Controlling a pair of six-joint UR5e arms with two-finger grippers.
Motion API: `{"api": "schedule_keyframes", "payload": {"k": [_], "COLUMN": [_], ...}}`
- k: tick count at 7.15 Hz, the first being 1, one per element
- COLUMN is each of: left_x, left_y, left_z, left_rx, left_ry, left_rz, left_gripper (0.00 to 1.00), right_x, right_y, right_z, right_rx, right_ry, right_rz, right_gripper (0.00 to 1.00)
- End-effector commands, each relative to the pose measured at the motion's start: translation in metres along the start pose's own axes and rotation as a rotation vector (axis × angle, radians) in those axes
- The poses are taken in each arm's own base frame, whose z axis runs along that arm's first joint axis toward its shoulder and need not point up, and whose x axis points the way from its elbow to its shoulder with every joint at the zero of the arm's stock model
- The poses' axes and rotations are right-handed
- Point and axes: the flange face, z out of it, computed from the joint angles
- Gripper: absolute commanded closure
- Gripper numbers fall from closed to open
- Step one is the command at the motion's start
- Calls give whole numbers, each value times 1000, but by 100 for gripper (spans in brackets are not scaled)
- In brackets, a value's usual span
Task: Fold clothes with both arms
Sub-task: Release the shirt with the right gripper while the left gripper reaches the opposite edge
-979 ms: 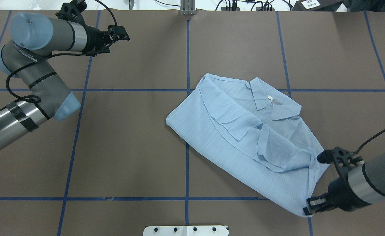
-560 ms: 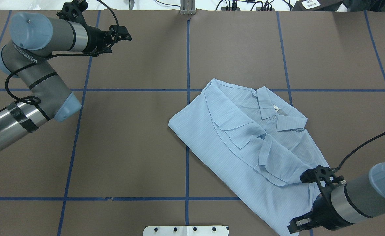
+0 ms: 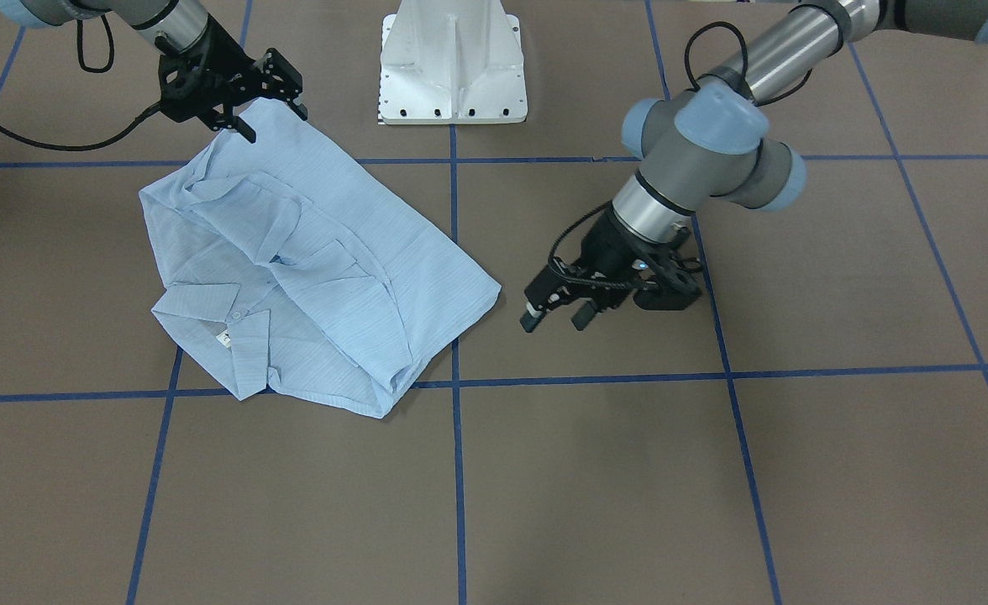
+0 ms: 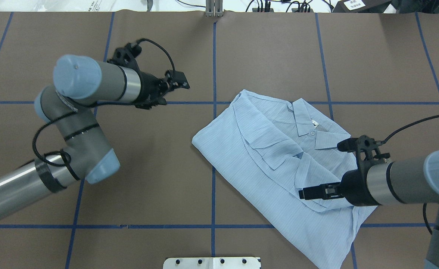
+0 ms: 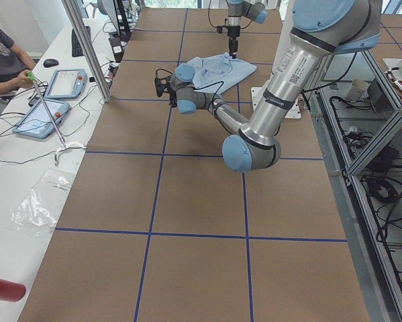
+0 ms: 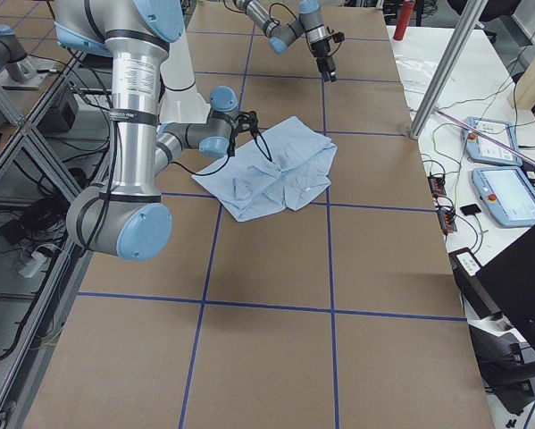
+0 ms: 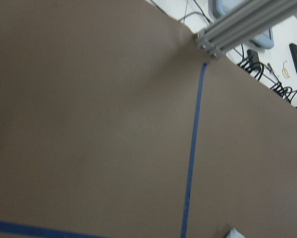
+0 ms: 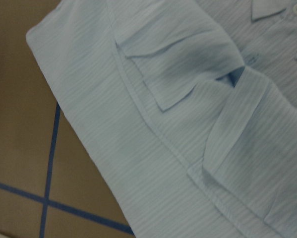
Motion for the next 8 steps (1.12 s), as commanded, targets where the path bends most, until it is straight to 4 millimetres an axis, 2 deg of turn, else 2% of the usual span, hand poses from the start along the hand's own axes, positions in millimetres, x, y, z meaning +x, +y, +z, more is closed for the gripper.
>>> {"api": "schedule_keyframes", "payload": {"k": [1, 3, 5, 8], "left_x": [2, -11, 1, 2], "left_y": [110, 116, 117, 116], "left_z": [38, 56, 66, 82], "left_rx": [-31, -19, -11, -5], "left_ry": [-95, -176, -204, -226], "left_rz": [-66, -70, -73, -74], "left_gripper": [4, 7, 10, 15], "right_x": [15, 15, 16, 18], "right_y": [-36, -37, -38, -40], "right_z": [-27, -28, -27, -28], "right_rx": [85, 88, 88, 92], "right_ry": [5, 6, 7, 10], "right_rz": [32, 34, 35, 39], "right_gripper": [0, 0, 0, 0]}}
